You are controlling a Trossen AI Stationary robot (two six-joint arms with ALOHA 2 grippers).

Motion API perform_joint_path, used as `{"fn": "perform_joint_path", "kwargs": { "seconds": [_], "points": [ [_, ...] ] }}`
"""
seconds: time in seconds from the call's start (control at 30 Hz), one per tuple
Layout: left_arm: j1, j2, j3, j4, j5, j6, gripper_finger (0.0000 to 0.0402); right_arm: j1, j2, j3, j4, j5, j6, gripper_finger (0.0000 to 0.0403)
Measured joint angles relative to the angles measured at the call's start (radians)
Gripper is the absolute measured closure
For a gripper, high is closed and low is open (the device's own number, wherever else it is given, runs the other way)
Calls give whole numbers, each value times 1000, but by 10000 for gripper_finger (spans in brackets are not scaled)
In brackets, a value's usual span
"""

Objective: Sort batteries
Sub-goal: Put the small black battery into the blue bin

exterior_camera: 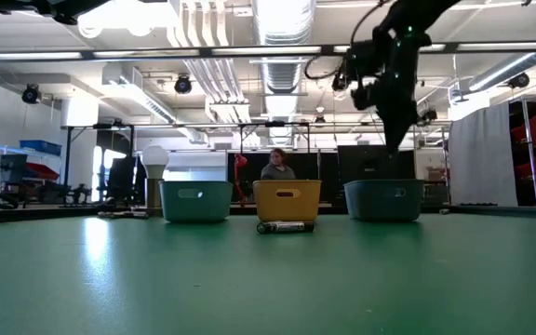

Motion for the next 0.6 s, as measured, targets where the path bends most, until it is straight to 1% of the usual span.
{"fn": "perform_joint_path", "kwargs": {
  "seconds": [0.1, 0.27, 0.37, 0.47, 0.6],
  "points": [
    [0, 0, 0, 0, 0, 0, 149, 96, -6, -5, 8, 4, -107, 369],
    [0, 1, 0, 8, 0, 0, 149, 190, 64, -5, 70, 42, -88, 369],
    [0, 1, 0, 32, 2, -5, 149, 212, 129, -5, 82, 42, -100, 369],
    [-1, 1, 0, 34, 30, -11, 149, 214, 199, -5, 77, 41, -106, 369],
    [-1, 1, 0, 34, 34, -11, 149, 212, 264, -5, 75, 42, -113, 369]
  ]
}}
